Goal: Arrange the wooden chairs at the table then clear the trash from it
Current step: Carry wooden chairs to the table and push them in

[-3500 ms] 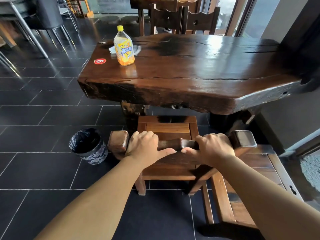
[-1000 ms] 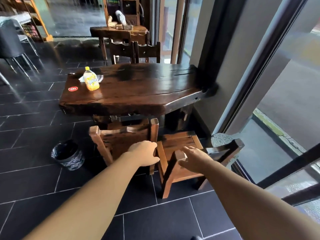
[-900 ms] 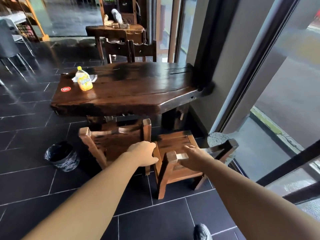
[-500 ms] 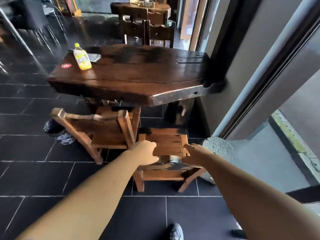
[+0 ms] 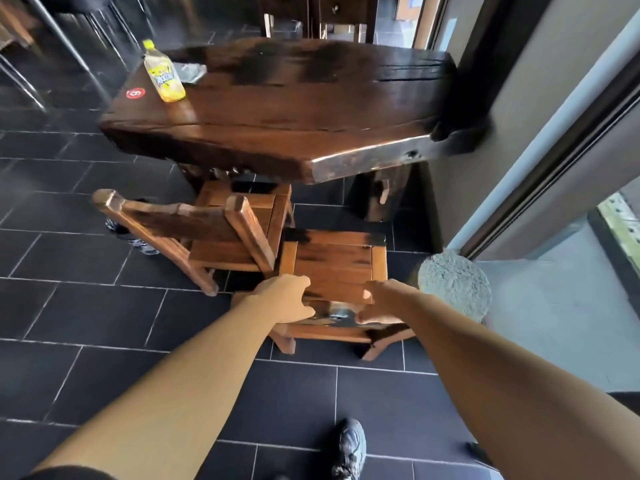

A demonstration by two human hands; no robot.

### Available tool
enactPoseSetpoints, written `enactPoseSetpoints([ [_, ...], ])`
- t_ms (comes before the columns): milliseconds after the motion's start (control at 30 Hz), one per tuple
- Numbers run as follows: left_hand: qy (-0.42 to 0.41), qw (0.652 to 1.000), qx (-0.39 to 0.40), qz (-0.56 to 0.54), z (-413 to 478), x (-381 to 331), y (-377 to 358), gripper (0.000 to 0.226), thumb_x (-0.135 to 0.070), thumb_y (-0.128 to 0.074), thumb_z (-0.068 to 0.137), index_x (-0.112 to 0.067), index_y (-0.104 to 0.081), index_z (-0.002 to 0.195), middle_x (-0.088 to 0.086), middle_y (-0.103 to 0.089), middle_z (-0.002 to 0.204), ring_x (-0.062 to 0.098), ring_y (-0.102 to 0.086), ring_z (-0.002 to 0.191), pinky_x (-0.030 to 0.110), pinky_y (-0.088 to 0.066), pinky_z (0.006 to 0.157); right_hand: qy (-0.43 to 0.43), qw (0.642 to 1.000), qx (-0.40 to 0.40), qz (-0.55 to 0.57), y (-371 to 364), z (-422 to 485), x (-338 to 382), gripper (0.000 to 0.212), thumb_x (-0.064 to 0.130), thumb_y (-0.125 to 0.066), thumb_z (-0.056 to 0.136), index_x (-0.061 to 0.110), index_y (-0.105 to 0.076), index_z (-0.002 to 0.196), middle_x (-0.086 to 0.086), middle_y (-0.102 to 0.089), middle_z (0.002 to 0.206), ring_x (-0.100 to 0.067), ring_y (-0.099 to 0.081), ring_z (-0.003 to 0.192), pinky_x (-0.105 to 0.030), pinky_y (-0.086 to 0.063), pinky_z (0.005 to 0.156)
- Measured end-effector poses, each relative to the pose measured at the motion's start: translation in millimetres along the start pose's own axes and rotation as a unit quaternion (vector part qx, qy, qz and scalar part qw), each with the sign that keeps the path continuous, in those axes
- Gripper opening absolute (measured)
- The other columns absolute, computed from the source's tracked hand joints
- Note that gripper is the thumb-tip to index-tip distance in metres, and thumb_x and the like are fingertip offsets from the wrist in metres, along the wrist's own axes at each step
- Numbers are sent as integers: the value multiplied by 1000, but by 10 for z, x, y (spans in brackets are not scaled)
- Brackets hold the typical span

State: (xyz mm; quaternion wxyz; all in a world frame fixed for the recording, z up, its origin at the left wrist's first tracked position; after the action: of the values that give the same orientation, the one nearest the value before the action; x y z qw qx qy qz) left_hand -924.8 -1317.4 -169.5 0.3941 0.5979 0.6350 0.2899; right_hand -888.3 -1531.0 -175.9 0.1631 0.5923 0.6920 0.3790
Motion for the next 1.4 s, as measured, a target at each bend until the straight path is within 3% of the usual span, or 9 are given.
enactPoseSetpoints([
  [133, -4, 1000, 5, -17, 220, 33, -215, 57, -53, -63, 85, -23, -53, 132, 1, -61, 127, 27, -61, 110, 43, -55, 88, -2, 1000, -12, -23, -151, 239, 8, 67, 56, -67, 79, 19, -49, 132, -6, -63, 119, -26, -59, 98, -36, -53, 81],
  [300, -5, 999, -32, -43, 354, 60, -517, 61, -65, -56, 87, -22, -55, 130, -2, -60, 123, 22, -60, 108, 36, -50, 80, 12, 1000, -22, -1, -437, 385, 25, 71, 65, -59, 86, 19, -44, 136, -8, -58, 130, -28, -59, 114, -38, -49, 86],
  [400, -24, 994, -84, -62, 354, 131, -744, 68, -75, -48, 85, -24, -56, 130, -5, -59, 123, 20, -56, 113, 37, -48, 89, 0, 996, -93, -9, -640, 419, -30, 81, 87, -42, 75, 26, -51, 128, -1, -60, 126, -25, -58, 116, -42, -46, 94],
  [500, -51, 987, -149, -25, 416, 258, -965, 74, -83, -38, 81, -25, -57, 123, -7, -60, 118, 20, -53, 113, 39, -40, 98, -19, 979, -200, -27, -887, 513, -143, 87, 92, -26, 66, 28, -59, 116, 4, -64, 115, -23, -59, 113, -41, -41, 95],
  [600, -39, 980, -192, 27, 487, 344, -1113, 81, -88, -29, 77, -24, -58, 117, -6, -60, 113, 21, -51, 107, 40, -37, 95, -1, 946, -313, -79, -1088, 603, -230, 77, 87, -33, 71, 19, -60, 94, -1, -66, 95, -28, -62, 98, -44, -42, 85],
  [767, -23, 966, -246, 73, 538, 334, -1204, 87, -91, -26, 76, -20, -51, 120, 1, -58, 114, 25, -52, 103, 43, -35, 91, 3, 911, -397, -107, -1200, 702, -254, 71, 82, -38, 75, 16, -60, 89, -4, -63, 87, -31, -61, 94, -45, -41, 79],
  [1033, -15, 960, -270, 69, 667, 350, -1180, 82, -91, -34, 74, -21, -59, 109, -2, -61, 103, 24, -56, 97, 44, -37, 85, 2, 908, -410, -88, -1150, 785, -265, 68, 84, -41, 73, 19, -59, 83, -1, -58, 82, -28, -59, 85, -44, -45, 75],
  [1167, -10, 968, -240, 69, 791, 378, -1079, 81, -92, -30, 74, -26, -55, 113, -5, -59, 108, 22, -52, 104, 44, -35, 90, -2, 909, -410, -78, -1063, 872, -273, 61, 80, -51, 71, 21, -58, 82, 1, -57, 82, -27, -58, 85, -43, -45, 76],
  [1400, -5, 974, -222, 51, 1016, 376, -886, 84, -92, -27, 73, -28, -54, 120, -5, -58, 115, 21, -50, 113, 47, -35, 102, -6, 914, -401, -66, -838, 1085, -354, 59, 82, -50, 71, 24, -58, 83, 4, -59, 84, -24, -59, 86, -42, -45, 78],
])
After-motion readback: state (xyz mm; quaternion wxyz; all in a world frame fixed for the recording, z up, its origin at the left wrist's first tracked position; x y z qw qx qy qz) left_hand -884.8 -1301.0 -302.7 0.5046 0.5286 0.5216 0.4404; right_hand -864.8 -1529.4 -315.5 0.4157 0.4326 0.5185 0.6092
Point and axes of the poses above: each hand's wrist, its own z-axis towards the middle knuckle, its own y-axis out of the back of the hand, x = y × z, the point moved 2 cm from there along z, towards the middle knuckle
